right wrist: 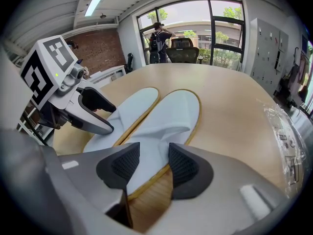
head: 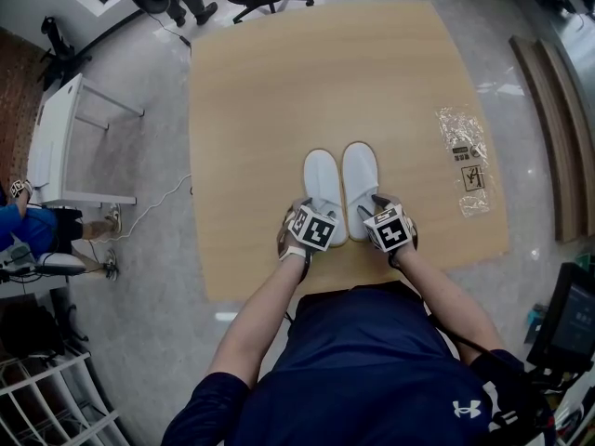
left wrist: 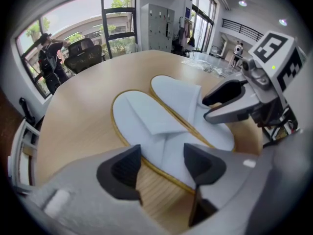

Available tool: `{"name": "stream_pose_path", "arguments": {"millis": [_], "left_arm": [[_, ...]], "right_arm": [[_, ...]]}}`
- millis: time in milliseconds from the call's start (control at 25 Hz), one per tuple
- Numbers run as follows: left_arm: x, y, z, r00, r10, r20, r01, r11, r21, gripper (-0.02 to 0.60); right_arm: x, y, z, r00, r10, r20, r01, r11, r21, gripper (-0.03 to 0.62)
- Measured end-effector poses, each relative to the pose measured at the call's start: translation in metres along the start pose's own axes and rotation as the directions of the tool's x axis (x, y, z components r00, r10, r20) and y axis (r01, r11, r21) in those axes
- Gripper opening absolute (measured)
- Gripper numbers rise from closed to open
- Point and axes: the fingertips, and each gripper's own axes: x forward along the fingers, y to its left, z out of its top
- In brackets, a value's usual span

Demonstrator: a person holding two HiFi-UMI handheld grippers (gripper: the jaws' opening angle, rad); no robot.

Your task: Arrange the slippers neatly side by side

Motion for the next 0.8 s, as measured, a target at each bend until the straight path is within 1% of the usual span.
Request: {"name": "stream_pose_path", "arguments": {"millis": [80,160,240,320,360,400,440,520,640,680,760,800], "left_arm": [[-0.003,0.003,0.002,0.999,0.008,0.039,-0.006,0.999,-0.038,0.278],[-0.010,0.006,0.005,0.995,0.029,0.099,-0.020,0.996,-0.092,0.278],[-0.019,0.008,0.007,0.987,0.045,0.155,-0.024,0.990,-0.139,0.268],[-0.031,0.008,0.010,0.976,0.048,0.211,-0.009,0.983,-0.182,0.255],[-0.039,0.007,0.013,0.971,0.046,0.236,0.003,0.979,-0.206,0.243],[-0.047,0.006,0.016,0.967,0.044,0.252,0.015,0.973,-0.229,0.224],[-0.055,0.006,0.018,0.963,0.046,0.266,0.021,0.969,-0.244,0.205],[-0.067,0.005,0.022,0.951,0.051,0.304,0.031,0.965,-0.259,0.188],[-0.085,-0.002,0.030,0.930,0.030,0.367,0.077,0.959,-0.274,0.159],[-0.089,-0.003,0.032,0.923,0.022,0.384,0.090,0.958,-0.273,0.145],[-0.096,-0.005,0.033,0.912,0.010,0.410,0.112,0.956,-0.272,0.116],[-0.100,-0.006,0.034,0.907,0.005,0.421,0.122,0.954,-0.274,0.102]], "right_arm": [[0.002,-0.001,-0.002,1.000,0.009,0.006,-0.009,1.000,0.004,0.195],[0.003,-0.001,-0.001,0.999,0.025,0.021,-0.026,0.999,0.023,0.195],[0.001,-0.001,0.000,0.998,0.041,0.039,-0.043,0.998,0.042,0.195],[0.001,-0.006,0.000,0.996,0.042,0.076,-0.046,0.998,0.052,0.186],[-0.001,-0.009,0.002,0.994,0.036,0.106,-0.042,0.997,0.059,0.167],[-0.005,-0.012,0.006,0.990,0.028,0.136,-0.037,0.997,0.067,0.130],[-0.009,-0.013,0.009,0.987,0.021,0.160,-0.033,0.997,0.074,0.110],[-0.017,-0.014,0.014,0.981,0.017,0.193,-0.035,0.996,0.088,0.099],[-0.029,-0.009,0.018,0.972,0.033,0.233,-0.061,0.992,0.112,0.081],[-0.035,-0.006,0.020,0.968,0.039,0.247,-0.070,0.990,0.120,0.069],[-0.046,-0.001,0.025,0.959,0.049,0.279,-0.090,0.987,0.134,0.025],[-0.051,0.002,0.029,0.953,0.058,0.296,-0.102,0.985,0.137,0.016]]}}
